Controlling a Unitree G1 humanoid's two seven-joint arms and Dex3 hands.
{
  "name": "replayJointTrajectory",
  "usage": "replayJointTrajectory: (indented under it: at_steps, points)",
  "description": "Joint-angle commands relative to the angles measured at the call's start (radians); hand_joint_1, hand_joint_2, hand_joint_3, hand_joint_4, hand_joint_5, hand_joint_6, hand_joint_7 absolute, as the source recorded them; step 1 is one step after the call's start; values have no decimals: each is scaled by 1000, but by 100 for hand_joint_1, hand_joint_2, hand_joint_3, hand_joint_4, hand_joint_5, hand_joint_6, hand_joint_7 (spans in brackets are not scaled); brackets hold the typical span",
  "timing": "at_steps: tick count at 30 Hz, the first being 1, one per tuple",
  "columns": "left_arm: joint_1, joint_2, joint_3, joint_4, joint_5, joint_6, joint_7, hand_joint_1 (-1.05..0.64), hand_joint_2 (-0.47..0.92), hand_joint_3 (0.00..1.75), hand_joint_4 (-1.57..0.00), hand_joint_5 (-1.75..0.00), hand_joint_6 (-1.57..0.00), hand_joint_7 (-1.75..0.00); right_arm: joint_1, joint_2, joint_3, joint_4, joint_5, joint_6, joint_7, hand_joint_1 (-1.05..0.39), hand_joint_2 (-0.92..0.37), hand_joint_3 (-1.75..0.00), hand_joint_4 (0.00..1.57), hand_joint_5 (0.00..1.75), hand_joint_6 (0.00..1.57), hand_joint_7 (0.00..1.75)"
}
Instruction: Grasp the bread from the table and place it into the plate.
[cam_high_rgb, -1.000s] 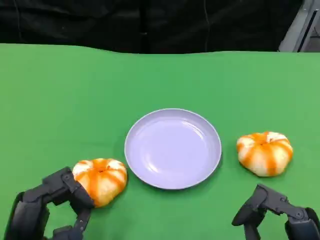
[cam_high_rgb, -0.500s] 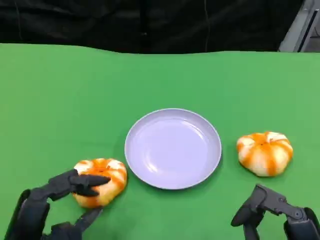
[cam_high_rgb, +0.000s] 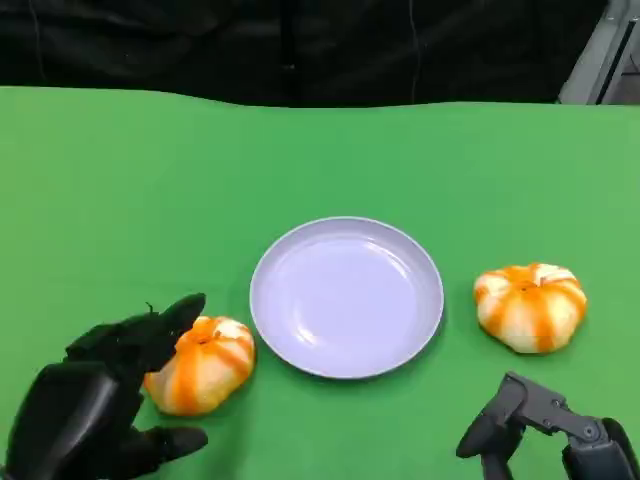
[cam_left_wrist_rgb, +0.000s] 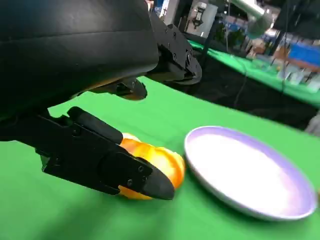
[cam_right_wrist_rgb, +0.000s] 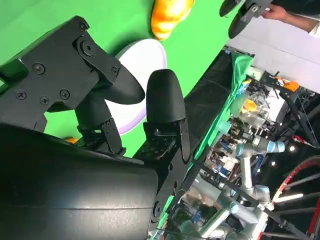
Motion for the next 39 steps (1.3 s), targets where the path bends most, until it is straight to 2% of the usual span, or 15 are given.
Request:
replayJointTrajectory:
  at_steps: [1,8,20,27,30,31,32,34,36,37,38,39]
  points:
    - [-21,45,-59,-55,81,116,-48,-64,91,3,-26,-15,-26,-1,4,1,0,-13,5,6,-5,-14,-39,-139,78,175,74,142]
    - [-82,67,-169,-69,156,257,-117,-61,92,1,-33,-17,-30,-2,10,3,8,-19,6,15,-5,-14,-39,-138,79,175,74,142]
    - [-213,66,-319,33,221,503,-273,-38,92,3,-35,-12,-29,-1,23,9,17,-40,2,39,-2,-15,-41,-135,79,175,73,142]
    - [-302,54,-362,198,243,588,-166,-37,92,5,-37,-10,-33,-2,28,6,19,-40,-4,29,-6,-12,-40,-136,77,175,73,141]
    - [-306,61,-373,236,231,575,-87,-31,92,6,-46,-14,-40,-5,33,7,22,-46,-4,34,-3,-14,-40,-135,78,175,73,141]
    - [-302,67,-371,247,214,550,-48,-27,92,6,-55,-33,-51,-5,34,7,22,-48,-4,37,-2,-14,-40,-135,79,175,73,141]
    - [-293,70,-360,259,181,504,6,-21,92,7,-63,-88,-72,-7,35,6,23,-48,-3,37,-1,-14,-40,-135,79,175,73,141]
    - [-277,74,-335,279,110,415,99,-13,92,12,-80,-153,-108,-16,35,4,23,-47,-2,34,-1,-14,-40,-134,78,175,73,141]
    - [-275,81,-332,294,80,379,138,-11,92,14,-85,-169,-119,-18,36,4,24,-47,-2,34,-1,-14,-41,-134,78,175,73,141]
    - [-260,82,-320,298,59,327,211,-11,92,14,-86,-172,-121,-19,37,4,24,-49,-2,37,0,-14,-41,-134,78,175,73,141]
    - [-244,84,-307,297,39,279,276,-11,75,51,-88,-173,-120,-41,37,4,25,-49,-2,38,1,-15,-41,-134,78,175,73,141]
    - [-229,85,-294,298,21,229,343,-11,58,84,-89,-174,-111,-67,37,4,26,-49,-3,37,0,-15,-41,-133,78,175,73,141]
